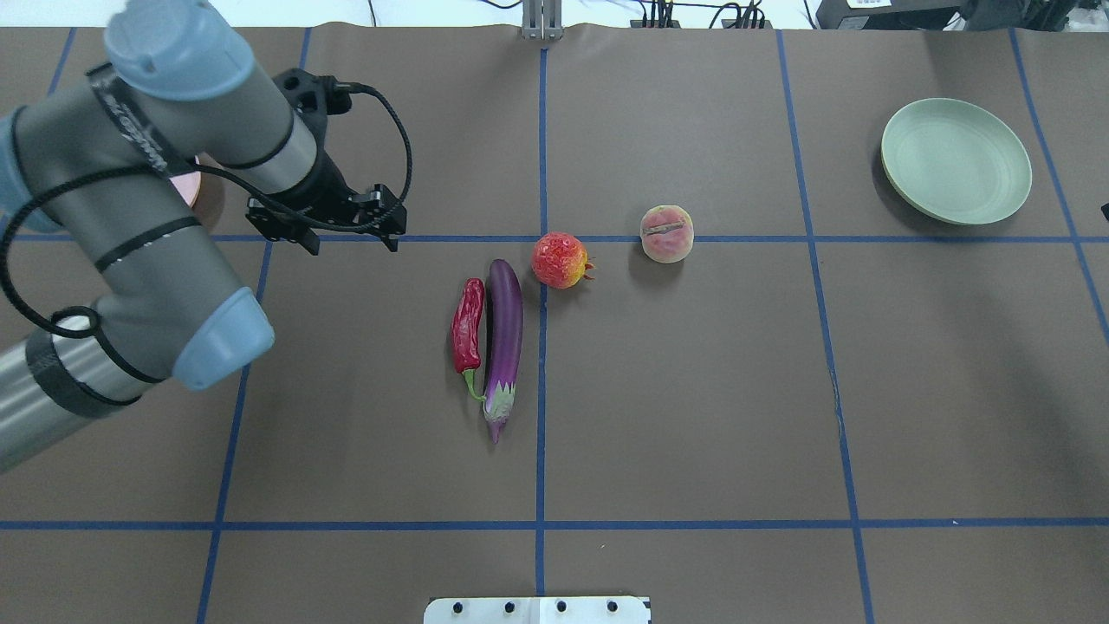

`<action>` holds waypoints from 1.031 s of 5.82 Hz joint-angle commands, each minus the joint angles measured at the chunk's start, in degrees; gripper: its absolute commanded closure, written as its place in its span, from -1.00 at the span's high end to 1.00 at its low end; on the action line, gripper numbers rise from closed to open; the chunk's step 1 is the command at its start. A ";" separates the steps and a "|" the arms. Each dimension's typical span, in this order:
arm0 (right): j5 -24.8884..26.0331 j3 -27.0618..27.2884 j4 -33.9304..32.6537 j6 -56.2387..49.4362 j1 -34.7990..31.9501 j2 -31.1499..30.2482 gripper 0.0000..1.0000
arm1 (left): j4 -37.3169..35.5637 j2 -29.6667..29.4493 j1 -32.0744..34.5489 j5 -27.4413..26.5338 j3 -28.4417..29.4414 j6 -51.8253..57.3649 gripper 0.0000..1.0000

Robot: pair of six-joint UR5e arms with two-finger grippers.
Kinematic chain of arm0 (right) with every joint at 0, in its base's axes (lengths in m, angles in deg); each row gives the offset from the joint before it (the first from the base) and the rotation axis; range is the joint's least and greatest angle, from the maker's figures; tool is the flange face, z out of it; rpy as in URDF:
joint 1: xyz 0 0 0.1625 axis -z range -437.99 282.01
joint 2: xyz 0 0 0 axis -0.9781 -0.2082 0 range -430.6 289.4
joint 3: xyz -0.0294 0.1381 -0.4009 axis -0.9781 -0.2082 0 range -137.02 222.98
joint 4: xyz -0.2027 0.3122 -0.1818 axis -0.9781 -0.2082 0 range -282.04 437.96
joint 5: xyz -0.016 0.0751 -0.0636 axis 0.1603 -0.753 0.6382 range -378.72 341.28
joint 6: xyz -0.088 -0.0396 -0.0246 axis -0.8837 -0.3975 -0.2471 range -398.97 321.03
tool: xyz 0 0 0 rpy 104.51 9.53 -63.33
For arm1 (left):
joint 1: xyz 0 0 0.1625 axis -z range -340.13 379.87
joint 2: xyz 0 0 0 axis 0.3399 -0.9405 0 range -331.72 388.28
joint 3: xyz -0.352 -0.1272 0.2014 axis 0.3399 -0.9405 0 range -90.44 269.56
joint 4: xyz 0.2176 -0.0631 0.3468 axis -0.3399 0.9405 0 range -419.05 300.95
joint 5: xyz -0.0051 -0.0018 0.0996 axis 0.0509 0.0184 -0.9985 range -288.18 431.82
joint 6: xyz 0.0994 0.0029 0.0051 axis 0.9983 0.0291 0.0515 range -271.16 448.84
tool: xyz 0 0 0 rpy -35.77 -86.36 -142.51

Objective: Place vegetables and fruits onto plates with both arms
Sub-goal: 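Move the left gripper down over the red chili pepper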

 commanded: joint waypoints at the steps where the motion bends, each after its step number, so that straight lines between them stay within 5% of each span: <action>1: -0.10 0.15 0.05 0.31 0.06 1.49 1.00 | 8.53 -1.93 -4.50 -4.42 6.95 -6.51 0.99; 2: -0.10 0.15 0.05 0.31 0.14 1.58 1.00 | 8.64 -2.72 -5.38 -4.54 8.71 -6.43 0.97; 4: -0.10 -0.03 0.05 0.22 0.14 1.85 1.00 | 8.64 -4.22 -7.23 -4.54 10.83 -6.42 0.59; 6: -0.10 -0.03 0.05 0.31 0.15 2.20 1.00 | 8.81 -5.71 -7.50 -4.54 14.08 -6.16 0.50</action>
